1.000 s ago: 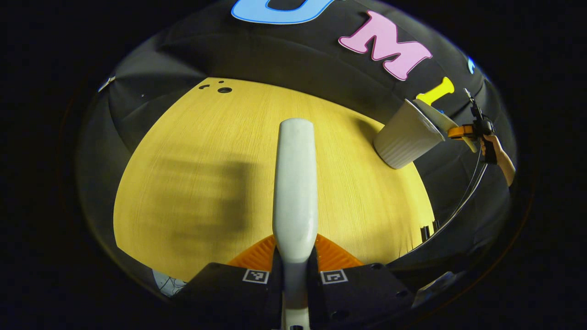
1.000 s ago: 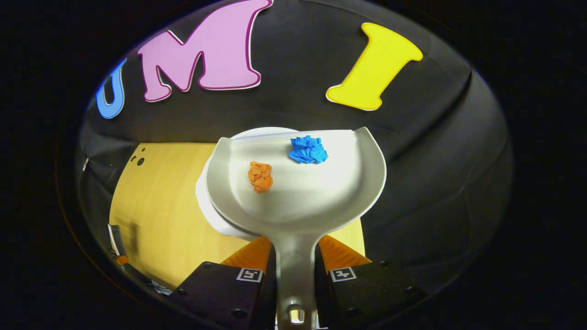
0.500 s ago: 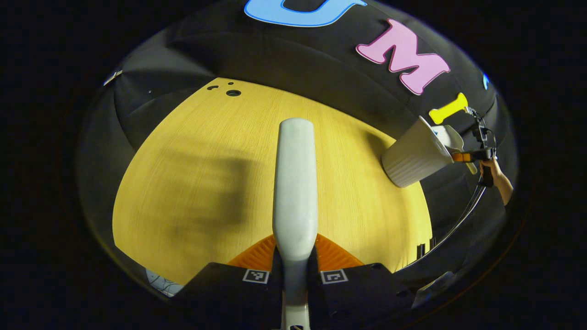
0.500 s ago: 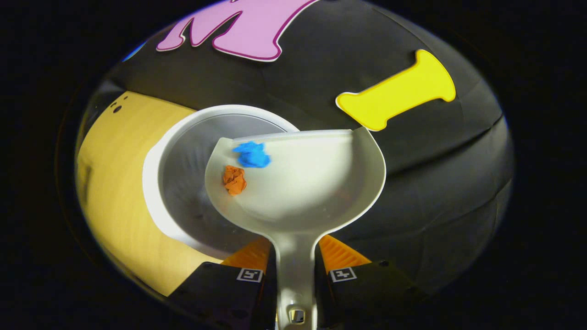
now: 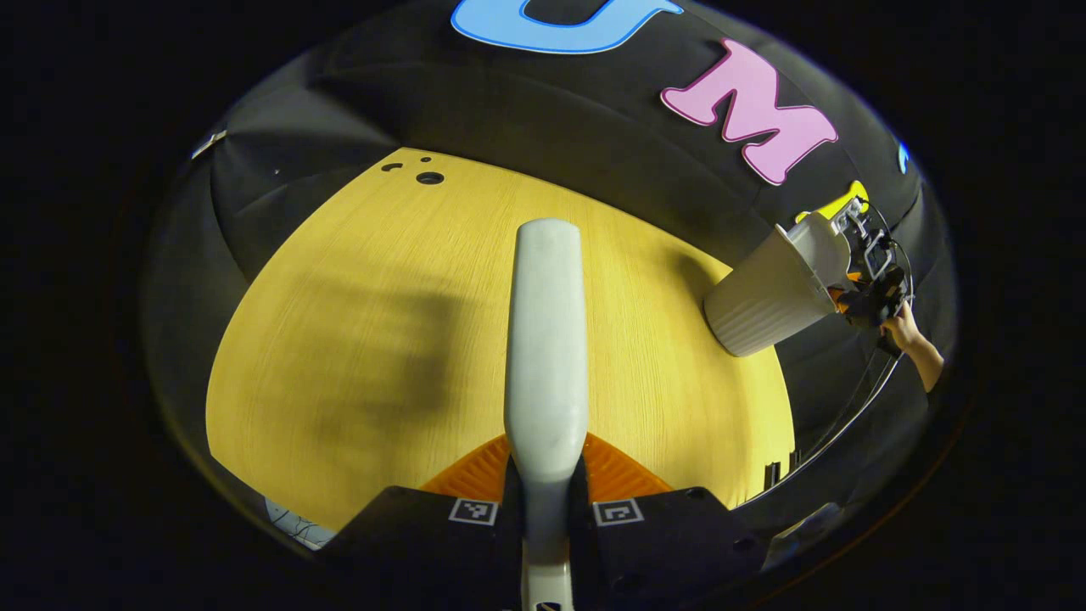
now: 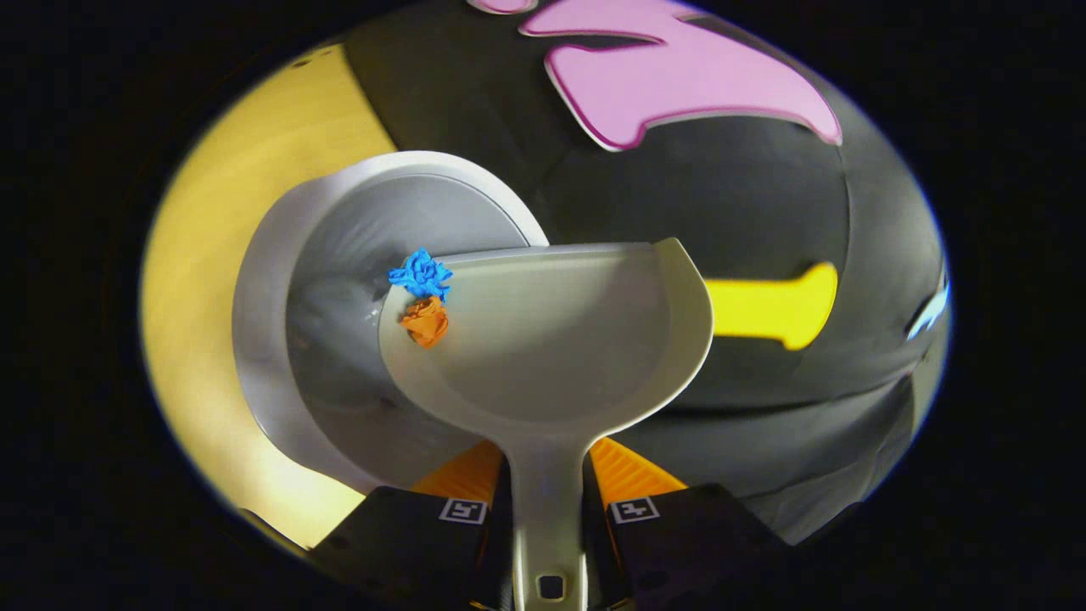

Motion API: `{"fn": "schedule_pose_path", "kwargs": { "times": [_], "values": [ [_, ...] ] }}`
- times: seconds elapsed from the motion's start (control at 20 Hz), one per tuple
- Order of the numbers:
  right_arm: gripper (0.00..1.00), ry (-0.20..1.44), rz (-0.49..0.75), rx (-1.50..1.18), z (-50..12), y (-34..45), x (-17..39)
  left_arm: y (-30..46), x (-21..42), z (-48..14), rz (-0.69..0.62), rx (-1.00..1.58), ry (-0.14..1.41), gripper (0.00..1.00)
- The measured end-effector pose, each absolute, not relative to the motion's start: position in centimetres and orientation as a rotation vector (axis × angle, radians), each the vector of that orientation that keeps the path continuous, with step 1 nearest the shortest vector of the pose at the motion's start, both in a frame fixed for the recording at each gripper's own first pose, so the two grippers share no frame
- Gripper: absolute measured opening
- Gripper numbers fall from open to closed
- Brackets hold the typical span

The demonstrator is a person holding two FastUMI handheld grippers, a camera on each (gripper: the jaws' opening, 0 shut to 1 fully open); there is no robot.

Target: Pick up the small broom and dustpan from the desktop, sweep the trash into the dustpan with the broom, and then empty the trash into the garbage bin.

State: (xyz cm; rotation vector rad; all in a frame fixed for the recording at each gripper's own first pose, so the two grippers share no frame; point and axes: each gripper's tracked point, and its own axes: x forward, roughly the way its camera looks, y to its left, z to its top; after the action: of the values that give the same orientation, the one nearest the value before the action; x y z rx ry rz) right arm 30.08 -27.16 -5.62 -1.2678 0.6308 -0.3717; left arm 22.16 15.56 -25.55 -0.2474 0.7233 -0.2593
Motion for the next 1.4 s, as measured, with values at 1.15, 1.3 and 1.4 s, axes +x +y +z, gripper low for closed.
{"fn": "schedule_pose_path", "kwargs": {
  "times": [1.15, 1.3, 1.4],
  "values": [
    [0.35, 0.682, -0.406, -0.989, -5.3, -29.2, 29.2, 15.9, 21.2, -25.7, -0.234, -0.269, 0.756, 0.27],
    [0.38, 0.706, -0.395, -0.752, -5.8, -29.1, 28.7, 16.1, 21.4, -25.3, -0.220, -0.250, 0.748, 0.26],
    [0.41, 0.695, -0.384, -0.588, -6.0, -28.5, 28.9, 16.0, 21.5, -24.8, -0.222, -0.241, 0.739, 0.27]
  ]
}}
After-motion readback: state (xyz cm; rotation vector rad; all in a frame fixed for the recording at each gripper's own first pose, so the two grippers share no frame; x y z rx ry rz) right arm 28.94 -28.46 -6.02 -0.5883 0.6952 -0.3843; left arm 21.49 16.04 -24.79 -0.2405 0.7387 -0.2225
